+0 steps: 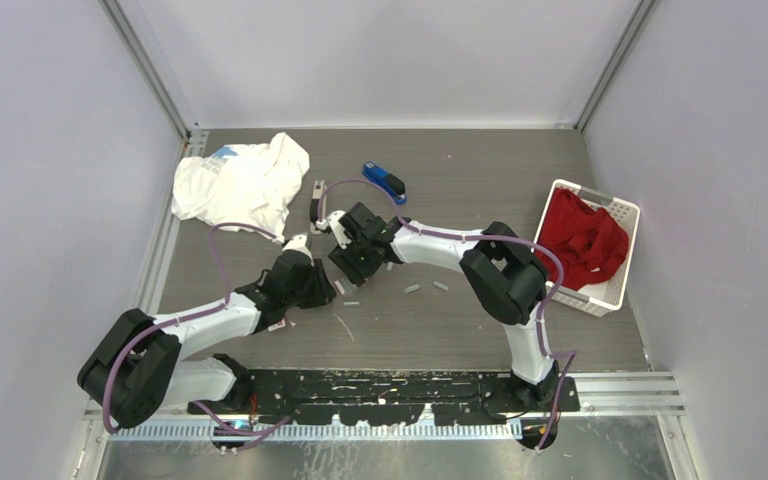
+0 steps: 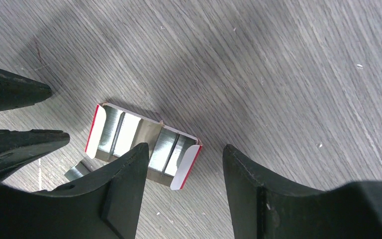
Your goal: Unload the staples from the stapler
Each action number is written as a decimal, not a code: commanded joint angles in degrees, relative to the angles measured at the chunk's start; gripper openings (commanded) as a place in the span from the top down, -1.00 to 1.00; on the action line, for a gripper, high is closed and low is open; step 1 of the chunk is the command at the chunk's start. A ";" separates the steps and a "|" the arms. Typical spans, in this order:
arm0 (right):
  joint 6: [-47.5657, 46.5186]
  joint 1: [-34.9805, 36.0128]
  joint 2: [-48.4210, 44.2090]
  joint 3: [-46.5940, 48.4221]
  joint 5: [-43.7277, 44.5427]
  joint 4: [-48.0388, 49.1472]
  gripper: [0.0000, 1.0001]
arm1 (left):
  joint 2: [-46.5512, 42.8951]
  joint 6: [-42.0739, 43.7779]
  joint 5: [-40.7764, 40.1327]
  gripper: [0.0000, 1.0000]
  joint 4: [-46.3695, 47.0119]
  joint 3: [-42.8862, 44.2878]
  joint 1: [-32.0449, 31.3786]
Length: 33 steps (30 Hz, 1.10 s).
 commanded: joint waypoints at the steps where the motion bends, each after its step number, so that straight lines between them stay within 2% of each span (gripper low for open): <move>1: -0.18 0.08 -2.41 -0.57 0.54 -0.94 -0.22 | -1.05 0.70 -0.09 0.28 -0.94 0.42 0.16; 11: -0.16 -1.55 -7.91 -0.16 -1.39 -0.50 -0.33 | -4.01 0.86 -0.97 0.28 -2.91 0.18 0.20; 17: -0.53 -3.81 -14.44 -1.89 -8.20 1.21 -0.34 | -8.97 1.62 -2.68 0.27 -7.22 0.59 0.20; 20: -2.45 -7.29 -18.14 -2.76 -18.50 1.24 -0.36 | -13.80 3.41 -2.44 0.25 -9.16 0.57 0.15; 25: -6.58 -17.27 -26.28 -10.31 -47.36 5.53 -0.42 | -24.74 9.73 6.07 0.13 -5.05 -2.26 0.20; 30: -20.08 -17.83 -33.92 -16.64 -56.13 6.01 -0.45 | -32.65 9.70 12.43 -0.39 7.44 -9.24 0.14; 33: -34.34 -18.35 -34.60 -18.83 -59.77 0.22 -0.57 | -34.96 8.90 13.04 -0.49 8.79 -10.73 0.20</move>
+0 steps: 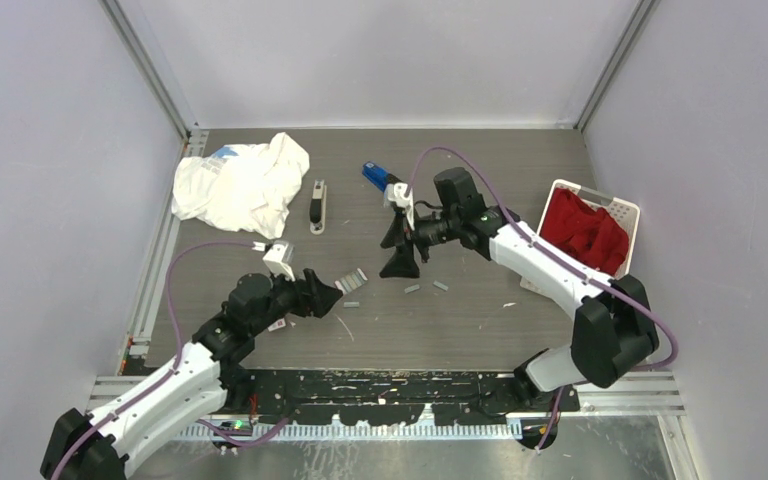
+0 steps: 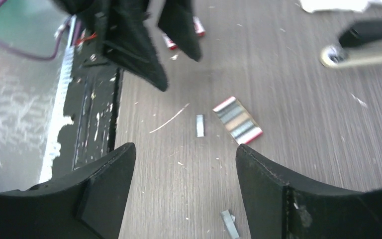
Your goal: Unload the staples from the stapler
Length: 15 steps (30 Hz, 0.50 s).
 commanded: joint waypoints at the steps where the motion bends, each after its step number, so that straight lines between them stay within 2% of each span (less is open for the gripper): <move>1: -24.46 0.43 -2.34 -2.71 -12.50 -5.46 -0.57 | -2.78 0.68 3.97 -0.50 7.37 -1.86 0.18; 4: -37.71 0.33 -1.62 -3.42 -13.78 -13.11 -0.64 | -3.08 -0.23 2.79 -0.50 6.35 -2.16 0.15; 6: -42.39 0.47 -0.84 -4.13 -14.11 -14.67 -0.68 | -2.85 -0.89 1.41 -0.49 6.10 -2.56 0.18; 15: -39.35 8.40 4.49 -4.96 -3.25 -9.85 -0.64 | -0.33 -1.31 -7.42 -0.44 -3.33 -0.93 0.15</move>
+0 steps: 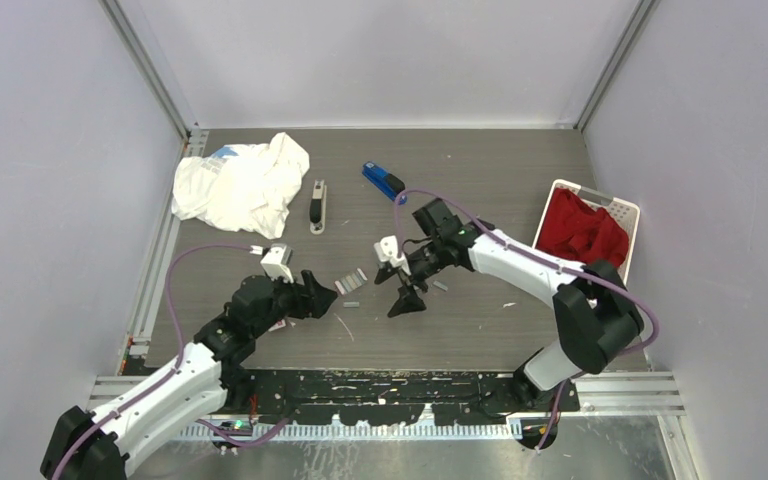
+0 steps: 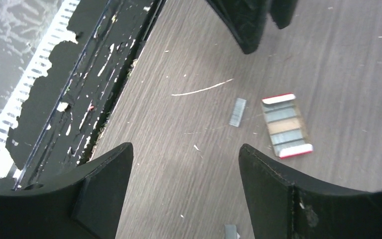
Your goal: Unload the staples from the stapler
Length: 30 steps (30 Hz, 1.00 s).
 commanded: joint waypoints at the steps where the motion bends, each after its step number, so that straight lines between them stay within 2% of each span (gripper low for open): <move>1: -2.10 3.81 1.56 0.37 4.47 2.04 -0.63 | 0.30 -0.45 -4.52 -0.44 -3.24 1.36 0.15; 8: -1.74 8.46 4.66 0.79 10.56 2.99 -0.59 | -2.22 -0.91 -6.47 -0.44 -3.52 -0.49 0.15; 13: 2.26 10.48 7.19 2.02 15.18 4.70 -0.53 | -2.84 -1.04 -6.61 -0.44 -3.71 -0.90 0.16; 20: 7.38 11.29 10.32 4.84 20.19 4.51 -0.51 | -4.22 -1.14 -7.10 -0.43 -3.45 -2.00 0.17; 30: 7.66 12.02 12.16 5.74 22.32 4.50 -0.51 | -4.14 -1.08 -6.91 -0.43 -3.05 -2.41 0.20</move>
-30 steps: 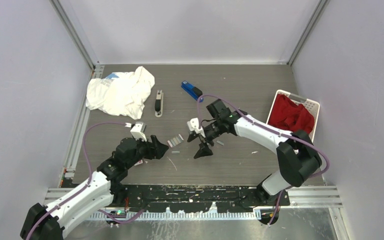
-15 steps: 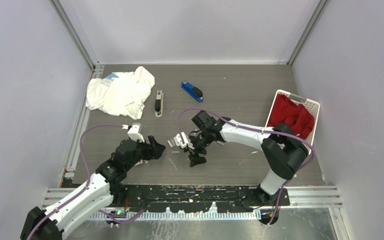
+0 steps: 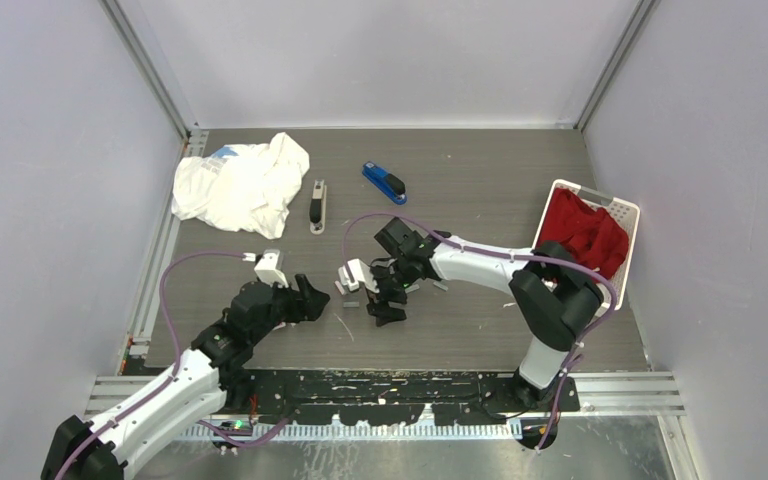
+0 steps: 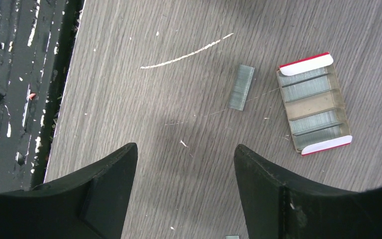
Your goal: Unload the staples from the stapler
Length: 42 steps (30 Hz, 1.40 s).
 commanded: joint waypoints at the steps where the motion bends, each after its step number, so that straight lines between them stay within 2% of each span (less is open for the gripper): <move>1: 0.90 0.61 0.73 2.37 1.13 1.22 -0.51 | -0.56 0.08 -0.93 -0.43 1.83 -0.13 0.16; 24: 6.18 3.25 5.27 5.35 8.24 4.27 -0.50 | -3.63 -0.83 -1.65 -0.42 0.53 -0.56 0.18; 33: 10.83 5.34 8.94 8.86 13.16 5.27 -0.28 | -7.77 -1.19 -4.42 -0.36 -3.94 0.20 0.16; 42: 12.18 7.09 10.64 10.40 15.99 5.41 -0.08 | -14.50 -1.78 -8.56 -0.17 -11.21 1.62 0.15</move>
